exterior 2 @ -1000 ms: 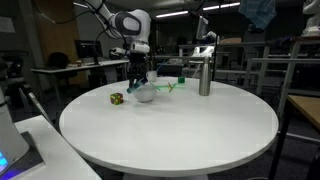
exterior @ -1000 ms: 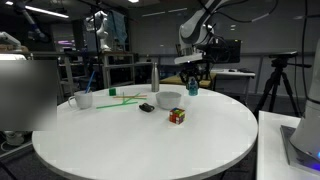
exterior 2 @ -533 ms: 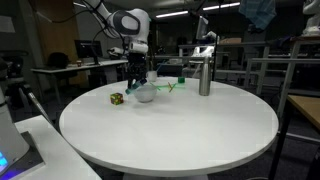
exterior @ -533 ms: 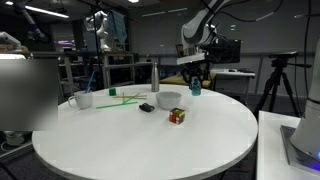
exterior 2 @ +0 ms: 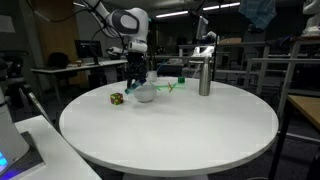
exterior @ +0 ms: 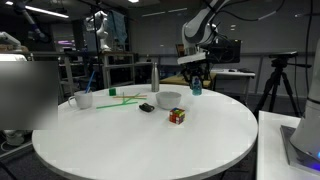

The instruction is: Take the bottle out of the bowl and put it on the table

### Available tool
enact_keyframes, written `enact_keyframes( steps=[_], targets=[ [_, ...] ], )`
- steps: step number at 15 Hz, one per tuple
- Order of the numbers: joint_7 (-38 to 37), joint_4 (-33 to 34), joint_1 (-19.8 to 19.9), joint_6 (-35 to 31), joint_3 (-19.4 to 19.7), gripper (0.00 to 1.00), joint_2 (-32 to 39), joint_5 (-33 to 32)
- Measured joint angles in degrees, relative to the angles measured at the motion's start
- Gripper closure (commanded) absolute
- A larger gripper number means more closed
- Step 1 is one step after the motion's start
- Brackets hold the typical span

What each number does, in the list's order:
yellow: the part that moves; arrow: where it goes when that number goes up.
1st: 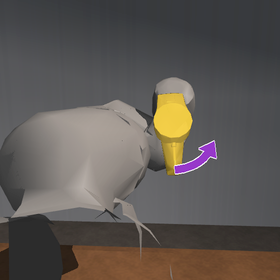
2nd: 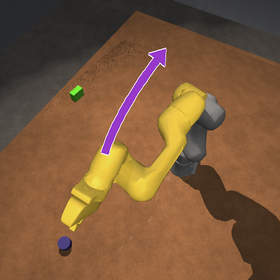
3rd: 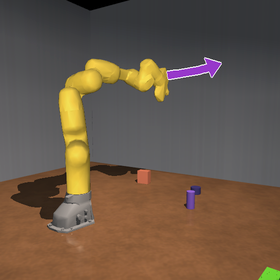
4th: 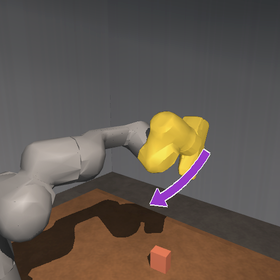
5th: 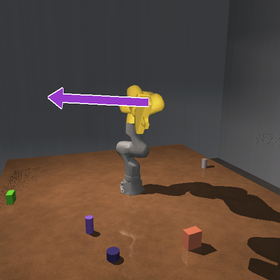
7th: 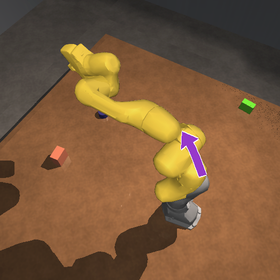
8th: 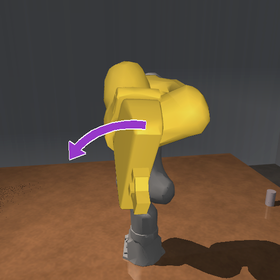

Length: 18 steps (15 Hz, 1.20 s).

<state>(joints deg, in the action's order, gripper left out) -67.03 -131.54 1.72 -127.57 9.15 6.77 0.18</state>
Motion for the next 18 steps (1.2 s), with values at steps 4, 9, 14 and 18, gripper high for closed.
enact_keyframes(
  steps=[4,9,14,18],
  targets=[
    [0.2,0.0,0.0,0.0,-0.1,0.72,0.0,0.3],
    [3.0,0.0,-0.1,-0.5,-0.6,0.47,0.0,3.2],
    [3.0,0.0,-0.1,-0.5,-0.6,0.72,0.2,3.2],
    [1.1,0.0,-0.1,-0.6,-0.6,0.72,0.4,0.8]
  ],
)
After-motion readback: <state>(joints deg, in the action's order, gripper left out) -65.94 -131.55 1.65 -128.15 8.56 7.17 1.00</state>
